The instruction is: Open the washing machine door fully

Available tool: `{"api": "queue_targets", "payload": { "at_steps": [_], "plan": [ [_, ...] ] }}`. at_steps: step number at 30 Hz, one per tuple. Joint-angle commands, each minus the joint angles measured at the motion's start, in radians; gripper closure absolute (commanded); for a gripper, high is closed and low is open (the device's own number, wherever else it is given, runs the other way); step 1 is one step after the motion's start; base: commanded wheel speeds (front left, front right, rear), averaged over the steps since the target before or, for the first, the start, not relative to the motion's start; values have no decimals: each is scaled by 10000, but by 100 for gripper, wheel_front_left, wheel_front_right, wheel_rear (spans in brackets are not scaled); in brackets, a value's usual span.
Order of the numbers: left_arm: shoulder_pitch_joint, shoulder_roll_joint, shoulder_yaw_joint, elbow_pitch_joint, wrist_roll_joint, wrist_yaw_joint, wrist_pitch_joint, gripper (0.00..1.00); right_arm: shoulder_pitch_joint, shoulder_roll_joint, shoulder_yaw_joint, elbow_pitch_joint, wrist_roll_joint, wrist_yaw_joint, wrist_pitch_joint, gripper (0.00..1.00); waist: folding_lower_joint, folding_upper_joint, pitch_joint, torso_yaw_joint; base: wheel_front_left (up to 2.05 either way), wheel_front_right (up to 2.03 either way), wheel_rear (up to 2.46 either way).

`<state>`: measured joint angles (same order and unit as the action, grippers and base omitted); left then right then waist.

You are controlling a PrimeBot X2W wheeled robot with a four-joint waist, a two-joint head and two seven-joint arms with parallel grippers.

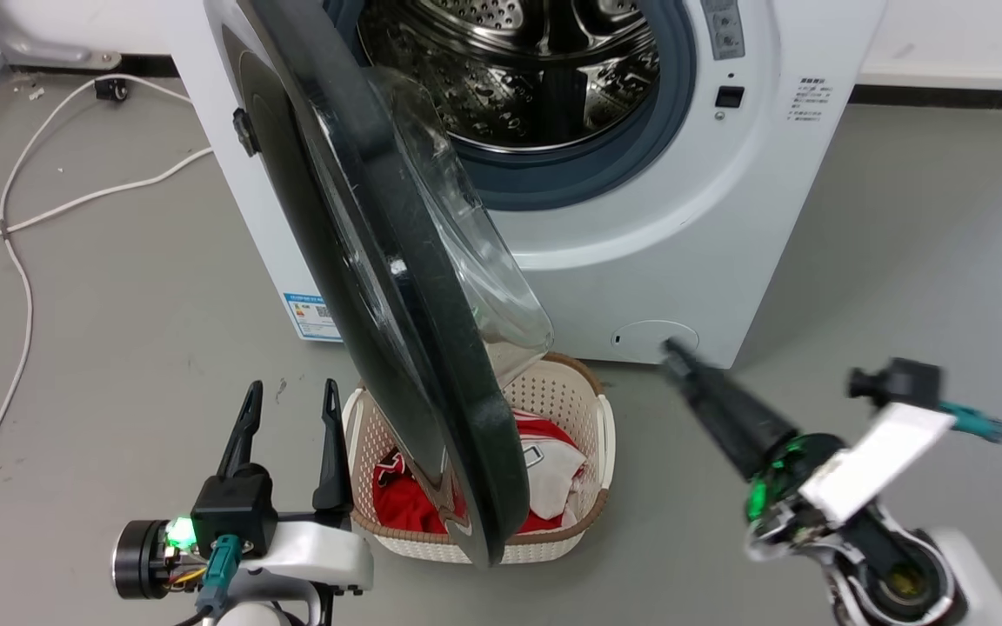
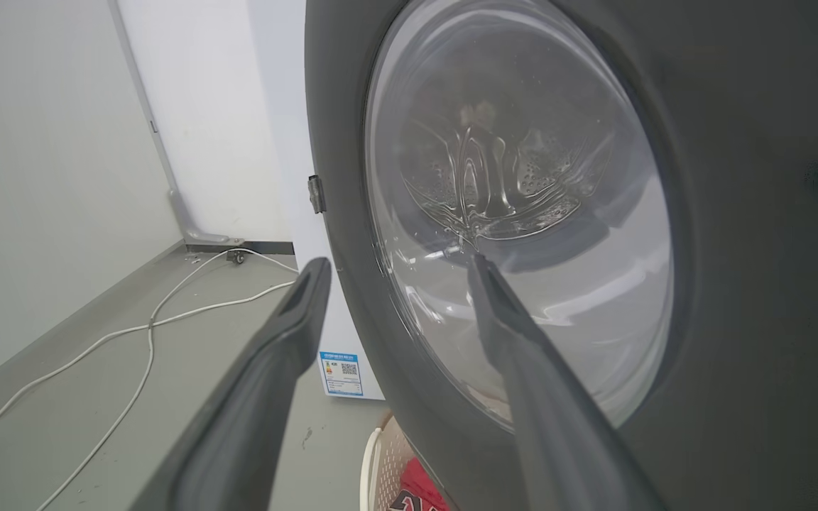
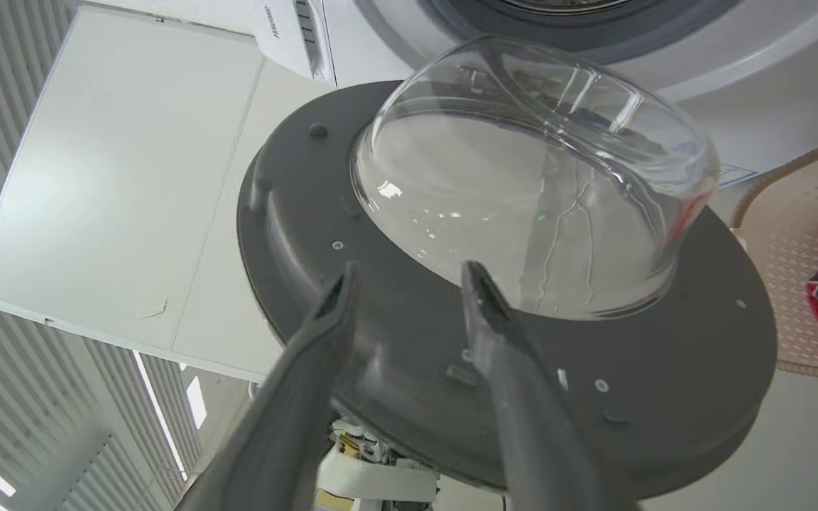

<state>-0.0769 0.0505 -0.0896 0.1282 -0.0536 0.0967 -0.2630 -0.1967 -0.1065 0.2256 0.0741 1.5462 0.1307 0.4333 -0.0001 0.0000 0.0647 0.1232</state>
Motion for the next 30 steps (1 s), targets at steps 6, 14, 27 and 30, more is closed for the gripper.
{"api": "queue_targets", "payload": {
  "at_steps": [6,14,27,30],
  "plan": [
    [288,-6,91,-100,85,3,-28,0,673,-406,-998,-995,-1970,0,-3236,0,1,0,-219,-173,0,0,0],
    [480,-6,195,-143,145,-2,-28,0,1001,-1683,122,-480,-6745,0,-6928,0,1,0,-388,-409,0,0,0],
    [533,-5,136,-163,163,-57,-28,0,1966,2,-1832,-1313,-13096,-3,-6982,0,1,0,-464,-486,0,0,0],
    [548,-5,98,-182,156,-40,-28,0,2312,296,-2227,-1338,-13811,-1,-6983,0,1,0,-493,-460,0,0,0]
  ]
}}
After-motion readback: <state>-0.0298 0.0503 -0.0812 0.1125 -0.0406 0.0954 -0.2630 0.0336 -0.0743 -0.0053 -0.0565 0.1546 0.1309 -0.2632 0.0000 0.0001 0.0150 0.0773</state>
